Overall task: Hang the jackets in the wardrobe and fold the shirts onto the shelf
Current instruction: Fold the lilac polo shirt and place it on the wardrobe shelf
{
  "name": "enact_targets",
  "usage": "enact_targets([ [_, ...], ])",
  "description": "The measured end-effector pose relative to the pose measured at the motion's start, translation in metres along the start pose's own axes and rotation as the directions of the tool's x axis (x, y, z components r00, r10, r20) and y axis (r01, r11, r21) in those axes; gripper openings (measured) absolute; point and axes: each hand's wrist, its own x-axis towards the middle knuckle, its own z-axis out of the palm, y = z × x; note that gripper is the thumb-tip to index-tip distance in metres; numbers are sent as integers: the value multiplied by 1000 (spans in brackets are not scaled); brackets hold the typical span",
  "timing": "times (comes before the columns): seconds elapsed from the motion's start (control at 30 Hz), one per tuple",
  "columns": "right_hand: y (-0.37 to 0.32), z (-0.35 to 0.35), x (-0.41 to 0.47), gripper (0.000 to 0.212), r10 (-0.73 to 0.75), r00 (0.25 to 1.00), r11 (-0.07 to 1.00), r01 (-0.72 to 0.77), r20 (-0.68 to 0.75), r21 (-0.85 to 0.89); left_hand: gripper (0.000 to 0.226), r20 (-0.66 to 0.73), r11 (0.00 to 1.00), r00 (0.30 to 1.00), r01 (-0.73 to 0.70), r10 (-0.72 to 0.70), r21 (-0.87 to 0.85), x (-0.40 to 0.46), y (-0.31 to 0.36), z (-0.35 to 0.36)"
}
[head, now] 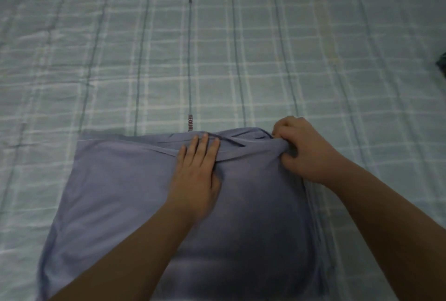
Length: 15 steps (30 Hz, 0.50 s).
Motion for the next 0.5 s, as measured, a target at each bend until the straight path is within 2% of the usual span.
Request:
enact_targets([
  [0.07, 1, -3, 0, 18, 8, 1000, 980, -8, 0, 199, 74, 2, 1000, 1000, 1, -1, 10, 3, 1, 0],
  [0.1, 2, -7, -1, 20, 89, 995, 932, -100, 47, 348, 77, 0, 1000, 1000, 1, -1, 5, 5, 2, -1],
  [0.17, 6, -13, 0, 28, 191, 964, 781, -262, 182, 567, 82, 6, 1000, 1000, -4, 4, -6, 10, 3, -3],
  [0.23, 7, -18, 3, 28, 175, 958, 669, -284, 226, 687, 85, 27, 1000, 1000, -2, 3, -15, 16, 3, -4],
  [0.3, 7, -22, 7, 25, 157, 952, 495, -308, 265, 813, 85, 41, 1000, 999, 3, -2, -27, 21, 2, -4],
  [0.33, 8, -24, 8, 24, 164, 941, 441, -339, 296, 831, 85, 47, 1000, 999, 6, -5, -28, 23, 2, -4],
  [0.37, 12, -26, 9, 23, 177, 927, 448, -375, 330, 812, 85, 55, 1000, 998, 9, -7, -27, 25, 2, -4],
  [0.4, 17, -28, 11, 24, 197, 915, 536, -402, 353, 742, 85, 61, 1000, 998, 10, -9, -26, 26, 2, -4],
  [0.47, 28, -31, 14, 24, 210, 916, 815, -358, 342, 456, 85, 59, 999, 998, 6, -4, -32, 27, 2, -4],
  [0.5, 33, -31, 15, 22, 215, 928, 899, -310, 305, 310, 85, 53, 999, 999, 8, -5, -38, 27, 3, -4],
])
